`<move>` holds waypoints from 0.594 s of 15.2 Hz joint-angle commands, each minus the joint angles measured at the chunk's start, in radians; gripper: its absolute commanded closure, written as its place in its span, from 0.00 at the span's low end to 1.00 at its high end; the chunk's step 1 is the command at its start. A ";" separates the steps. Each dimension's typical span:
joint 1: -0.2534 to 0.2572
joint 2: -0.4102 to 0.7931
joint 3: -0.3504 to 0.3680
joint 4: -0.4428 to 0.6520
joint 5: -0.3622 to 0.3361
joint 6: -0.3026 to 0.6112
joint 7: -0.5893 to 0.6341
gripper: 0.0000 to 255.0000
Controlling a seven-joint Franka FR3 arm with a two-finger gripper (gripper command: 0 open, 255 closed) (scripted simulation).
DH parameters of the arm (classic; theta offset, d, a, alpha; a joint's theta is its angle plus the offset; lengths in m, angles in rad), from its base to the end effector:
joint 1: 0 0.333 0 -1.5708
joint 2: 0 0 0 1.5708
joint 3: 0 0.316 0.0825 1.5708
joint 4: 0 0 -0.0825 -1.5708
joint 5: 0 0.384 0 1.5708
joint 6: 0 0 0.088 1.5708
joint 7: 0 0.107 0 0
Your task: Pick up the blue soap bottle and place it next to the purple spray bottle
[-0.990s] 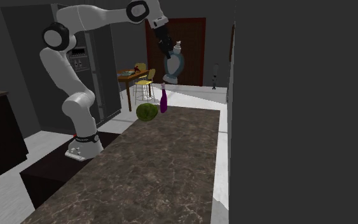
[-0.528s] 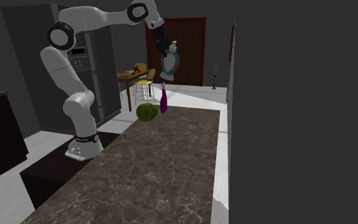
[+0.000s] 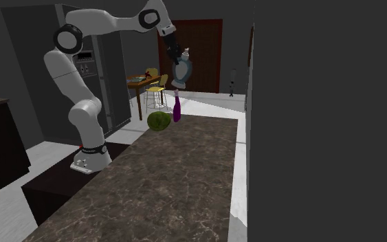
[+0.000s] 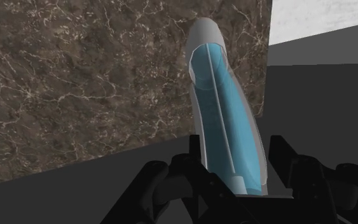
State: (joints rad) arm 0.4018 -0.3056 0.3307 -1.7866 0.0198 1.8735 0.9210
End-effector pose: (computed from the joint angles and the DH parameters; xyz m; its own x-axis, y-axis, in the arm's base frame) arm 0.3417 0.3486 0.7011 0.9348 -0.2131 0.2840 -0.1441 -0.9588 -0.2448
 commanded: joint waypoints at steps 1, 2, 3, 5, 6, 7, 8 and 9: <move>0.002 -0.010 -0.001 -0.035 0.003 0.026 0.000 1.00; 0.002 -0.015 -0.001 -0.053 0.004 0.040 0.000 1.00; 0.003 -0.019 -0.001 -0.071 0.006 0.054 -0.001 1.00; 0.004 -0.026 -0.001 -0.105 0.008 0.081 -0.001 1.00; 0.005 -0.029 -0.001 -0.121 0.009 0.094 -0.001 1.00; 0.006 -0.032 -0.001 -0.138 0.010 0.108 -0.001 1.00; 0.006 -0.035 -0.001 -0.154 0.011 0.121 -0.001 1.00; 0.007 -0.038 0.000 -0.170 0.012 0.134 0.000 1.00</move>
State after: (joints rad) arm 0.4081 -0.3382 0.3317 -1.9402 0.0299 1.9956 0.9223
